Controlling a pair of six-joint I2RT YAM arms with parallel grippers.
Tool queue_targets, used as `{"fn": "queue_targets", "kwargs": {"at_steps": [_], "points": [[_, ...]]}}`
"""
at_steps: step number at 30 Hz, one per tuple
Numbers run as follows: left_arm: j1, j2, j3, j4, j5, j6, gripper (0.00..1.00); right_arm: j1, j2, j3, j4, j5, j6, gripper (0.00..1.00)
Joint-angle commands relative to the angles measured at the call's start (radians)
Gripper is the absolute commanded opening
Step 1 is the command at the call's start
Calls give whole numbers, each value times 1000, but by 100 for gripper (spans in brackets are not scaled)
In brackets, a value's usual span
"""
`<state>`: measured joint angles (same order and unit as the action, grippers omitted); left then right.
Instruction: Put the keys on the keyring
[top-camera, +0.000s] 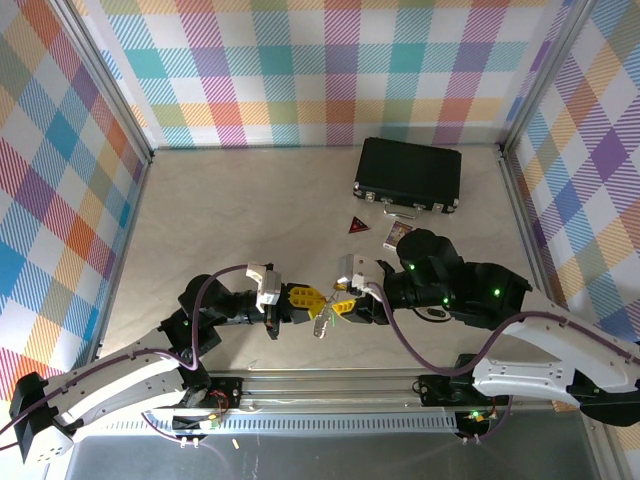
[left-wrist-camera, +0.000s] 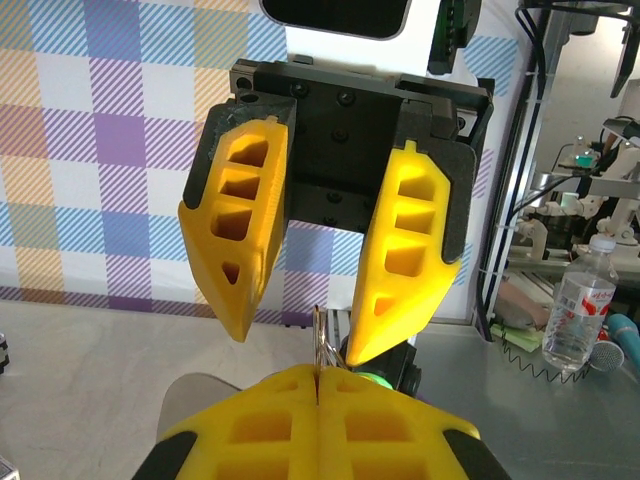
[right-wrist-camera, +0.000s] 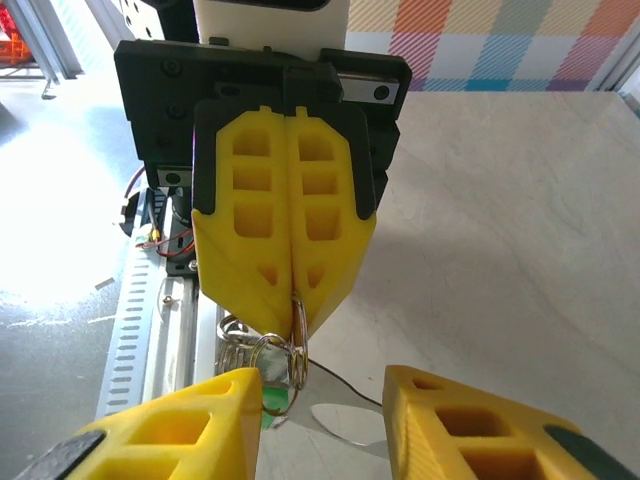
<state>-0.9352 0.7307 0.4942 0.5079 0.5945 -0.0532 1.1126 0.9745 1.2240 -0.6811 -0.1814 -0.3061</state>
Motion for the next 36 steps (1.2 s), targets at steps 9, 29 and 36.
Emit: {"fn": "queue_targets", "kwargs": {"at_steps": [9,29,36], "points": [[-5,-30,5,7,23,16,0,-2,36,11,29,-65,3,4],[-25,93,309,-663,-156,334,12,6,205,239,-328,8,-199,0],[-28,43,243,-531,-123,277,0,9,195,230,-307,0,-180,0]]}}
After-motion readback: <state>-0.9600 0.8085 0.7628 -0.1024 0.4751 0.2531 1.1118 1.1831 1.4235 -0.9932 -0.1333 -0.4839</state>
